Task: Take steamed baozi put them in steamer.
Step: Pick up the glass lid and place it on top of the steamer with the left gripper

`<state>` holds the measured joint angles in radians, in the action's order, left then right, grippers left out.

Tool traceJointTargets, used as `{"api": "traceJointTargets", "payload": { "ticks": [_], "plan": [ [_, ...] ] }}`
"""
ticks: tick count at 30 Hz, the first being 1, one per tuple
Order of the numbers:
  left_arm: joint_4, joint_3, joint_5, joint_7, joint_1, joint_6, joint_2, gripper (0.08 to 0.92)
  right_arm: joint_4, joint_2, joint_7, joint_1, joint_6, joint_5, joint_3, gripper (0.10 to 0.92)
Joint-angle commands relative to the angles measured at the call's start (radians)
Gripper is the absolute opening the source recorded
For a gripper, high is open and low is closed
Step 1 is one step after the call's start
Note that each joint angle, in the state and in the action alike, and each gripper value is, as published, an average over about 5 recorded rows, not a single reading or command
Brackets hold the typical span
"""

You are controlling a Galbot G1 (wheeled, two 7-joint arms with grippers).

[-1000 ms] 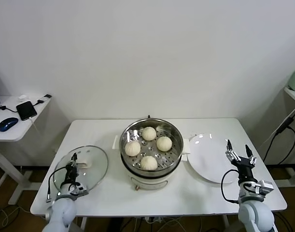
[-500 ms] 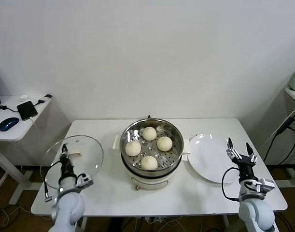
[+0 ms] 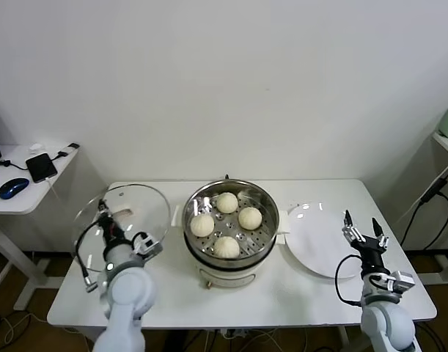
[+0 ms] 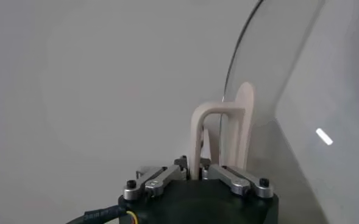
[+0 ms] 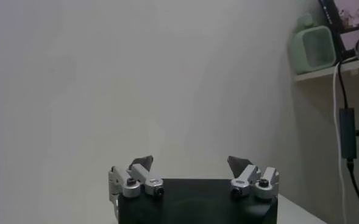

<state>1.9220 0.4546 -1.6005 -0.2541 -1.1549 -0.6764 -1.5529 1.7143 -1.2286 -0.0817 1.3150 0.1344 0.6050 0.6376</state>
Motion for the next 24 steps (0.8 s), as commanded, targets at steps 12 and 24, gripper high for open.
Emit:
{"api": "traceJointTargets", "payload": {
  "ticks": [12,24],
  "plan": [
    [-0.114,-0.489,0.035,-0.111,0.234,-0.109,-0.105,0.17,-0.011,-0.039,-0.001,0.001,0.002,-0.016,0.013,0.823],
    [-0.179,-0.569,0.201,-0.047,0.273,-0.109,-0.105,0.17,-0.016,-0.054,-0.001,-0.003,0.001,-0.028,0.013,0.823]
  ]
}}
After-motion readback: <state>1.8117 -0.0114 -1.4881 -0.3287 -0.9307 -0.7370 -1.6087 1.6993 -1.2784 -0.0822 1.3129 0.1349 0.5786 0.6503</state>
